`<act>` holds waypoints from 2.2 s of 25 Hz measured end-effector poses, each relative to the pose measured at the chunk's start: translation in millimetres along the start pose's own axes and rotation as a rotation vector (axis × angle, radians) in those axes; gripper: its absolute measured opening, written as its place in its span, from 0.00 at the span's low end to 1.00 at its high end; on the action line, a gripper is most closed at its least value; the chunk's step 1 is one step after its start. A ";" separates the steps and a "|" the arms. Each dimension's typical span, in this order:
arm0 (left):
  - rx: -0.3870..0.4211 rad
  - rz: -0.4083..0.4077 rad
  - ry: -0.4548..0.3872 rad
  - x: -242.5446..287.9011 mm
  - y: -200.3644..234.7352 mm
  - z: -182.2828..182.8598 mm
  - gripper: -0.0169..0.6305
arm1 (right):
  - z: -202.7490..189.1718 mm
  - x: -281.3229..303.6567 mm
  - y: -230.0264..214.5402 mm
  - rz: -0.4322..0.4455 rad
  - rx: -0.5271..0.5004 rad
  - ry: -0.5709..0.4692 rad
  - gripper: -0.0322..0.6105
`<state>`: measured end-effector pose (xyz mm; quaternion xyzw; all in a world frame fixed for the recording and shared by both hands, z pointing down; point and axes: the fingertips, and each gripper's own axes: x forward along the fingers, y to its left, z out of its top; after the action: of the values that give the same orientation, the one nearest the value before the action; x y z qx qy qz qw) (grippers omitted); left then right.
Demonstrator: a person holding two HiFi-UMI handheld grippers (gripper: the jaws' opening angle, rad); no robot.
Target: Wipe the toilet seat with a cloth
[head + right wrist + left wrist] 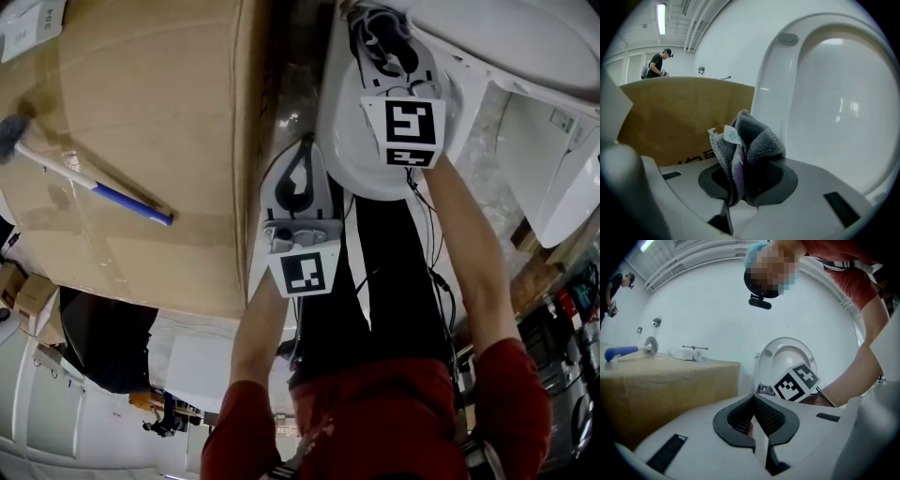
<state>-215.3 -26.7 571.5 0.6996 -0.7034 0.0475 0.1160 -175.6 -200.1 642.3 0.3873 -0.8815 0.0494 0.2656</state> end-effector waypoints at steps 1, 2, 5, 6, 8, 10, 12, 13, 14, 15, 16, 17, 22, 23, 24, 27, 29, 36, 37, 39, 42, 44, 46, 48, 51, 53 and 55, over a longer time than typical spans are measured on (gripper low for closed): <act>0.005 -0.005 -0.002 0.3 0.1 3.8 0.05 | 10.5 -4.5 0.2 0.003 -0.008 -0.016 0.20; 0.009 -0.008 -0.004 0.9 1.0 7.8 0.05 | 22.9 -8.5 0.0 0.006 -0.010 -0.035 0.20; 0.005 -0.005 -0.022 5.7 4.9 23.9 0.05 | 66.1 -22.0 -4.6 -0.006 -0.041 -0.111 0.20; 0.002 -0.006 -0.031 7.8 4.9 30.5 0.05 | 80.3 -27.1 -7.6 -0.013 -0.060 -0.135 0.20; 0.010 -0.017 -0.048 11.8 2.5 44.9 0.05 | 107.6 -37.0 -13.3 -0.022 -0.123 -0.184 0.20; 0.026 -0.032 -0.067 15.4 -1.6 59.2 0.05 | 133.5 -48.8 -17.5 -0.026 -0.219 -0.227 0.20; 0.033 -0.043 -0.081 17.8 -7.4 71.3 0.05 | 154.6 -64.0 -22.5 -0.036 -0.279 -0.244 0.20; 0.035 -0.047 -0.087 18.5 -10.7 76.6 0.05 | 163.7 -71.9 -25.5 -0.041 -0.291 -0.246 0.20; 0.038 -0.052 -0.092 19.3 -14.0 81.4 0.05 | 172.0 -79.3 -28.6 -0.045 -0.293 -0.246 0.20; 0.040 -0.057 -0.096 20.5 -17.1 85.7 0.05 | 179.5 -86.2 -31.7 -0.047 -0.292 -0.247 0.20; 0.041 -0.062 -0.100 22.1 -20.0 89.4 0.05 | 186.3 -93.1 -35.1 -0.050 -0.291 -0.250 0.20; 0.042 -0.068 -0.104 23.8 -23.0 92.6 0.05 | 192.6 -100.5 -39.5 -0.061 -0.292 -0.258 0.20; 0.053 -0.098 -0.108 30.4 -45.5 103.3 0.05 | 216.9 -141.6 -86.3 -0.174 -0.234 -0.355 0.20; 0.058 -0.105 -0.111 32.4 -51.5 105.9 0.05 | 217.8 -148.7 -97.1 -0.192 -0.223 -0.367 0.20; 0.064 -0.115 -0.114 34.5 -58.4 108.5 0.05 | 217.1 -156.1 -107.2 -0.211 -0.219 -0.373 0.20; 0.073 -0.154 -0.120 41.2 -83.5 112.4 0.05 | 211.0 -181.7 -140.0 -0.279 -0.193 -0.393 0.20; 0.075 -0.179 -0.114 45.6 -99.2 111.2 0.05 | 207.1 -199.5 -165.0 -0.330 -0.130 -0.425 0.20; 0.075 -0.223 -0.086 54.3 -145.1 98.1 0.05 | 164.2 -242.4 -235.0 -0.448 -0.052 -0.424 0.20; 0.076 -0.227 -0.082 55.1 -151.3 95.7 0.05 | 154.8 -246.9 -243.6 -0.465 -0.040 -0.415 0.20; 0.080 -0.237 -0.069 55.8 -161.7 90.0 0.05 | 131.7 -254.0 -258.7 -0.496 0.011 -0.391 0.20; 0.081 -0.243 -0.054 60.5 -172.9 79.8 0.05 | 98.6 -255.1 -274.6 -0.530 0.079 -0.375 0.20; 0.073 -0.241 -0.045 63.7 -180.3 72.6 0.05 | 84.7 -253.5 -276.6 -0.543 0.087 -0.389 0.20; 0.067 -0.242 -0.032 64.0 -187.1 65.3 0.05 | 70.3 -250.9 -272.1 -0.548 0.091 -0.382 0.20; 0.062 -0.243 -0.022 65.1 -192.9 58.3 0.05 | 50.1 -242.9 -268.1 -0.539 0.089 -0.339 0.20; 0.062 -0.243 -0.016 68.5 -198.2 48.9 0.05 | 16.4 -221.9 -269.1 -0.521 0.079 -0.274 0.20; 0.071 -0.241 -0.009 69.8 -198.0 41.8 0.05 | -6.1 -207.6 -267.3 -0.505 0.070 -0.239 0.20; 0.076 -0.231 0.001 71.8 -196.1 33.7 0.05 | -29.2 -195.8 -262.7 -0.482 0.073 -0.196 0.20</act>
<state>-23.0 -107.5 536.6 0.7798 -0.6158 0.0610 0.0945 132.7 -245.6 536.9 0.5983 -0.7830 -0.0215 0.1687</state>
